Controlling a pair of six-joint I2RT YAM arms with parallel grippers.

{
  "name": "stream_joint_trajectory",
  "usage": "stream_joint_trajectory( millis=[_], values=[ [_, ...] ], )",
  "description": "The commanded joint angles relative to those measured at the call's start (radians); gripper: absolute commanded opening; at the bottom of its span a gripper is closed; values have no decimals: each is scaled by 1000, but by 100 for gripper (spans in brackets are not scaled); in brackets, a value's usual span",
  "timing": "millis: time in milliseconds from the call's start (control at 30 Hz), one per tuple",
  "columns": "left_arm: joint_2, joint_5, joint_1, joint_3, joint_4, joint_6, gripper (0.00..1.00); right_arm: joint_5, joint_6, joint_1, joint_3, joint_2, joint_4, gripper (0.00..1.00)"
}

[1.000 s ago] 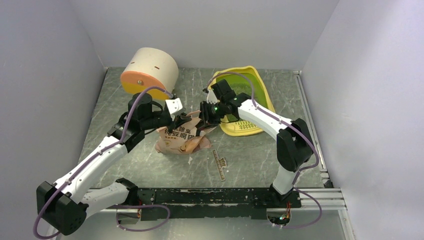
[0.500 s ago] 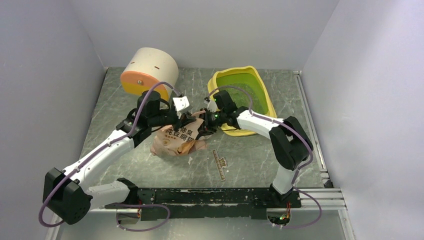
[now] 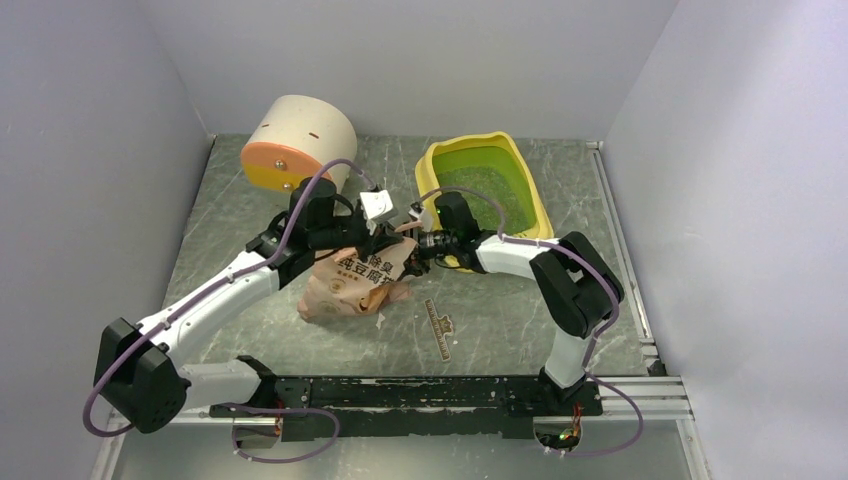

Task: Fill the litter box with clean litter
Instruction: 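Scoop the cat litter from the cat litter bag.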

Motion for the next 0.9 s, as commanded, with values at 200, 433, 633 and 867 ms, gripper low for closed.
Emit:
stream_joint_trajectory(
  millis=[200,433,633,867],
  values=[
    [28,49,-25,121,118,28,5,-171,234,-9,-38,-71,375,0],
    [39,38,-25,153,76,72,5,-175,257,-49,-54,-109,412,0],
    [22,20,-25,138,81,83,5,-184,492,-95,-133,-112,728,0],
    [-67,-40,-25,45,137,57,5,-152,565,-164,-233,-168,824,0]
  ],
)
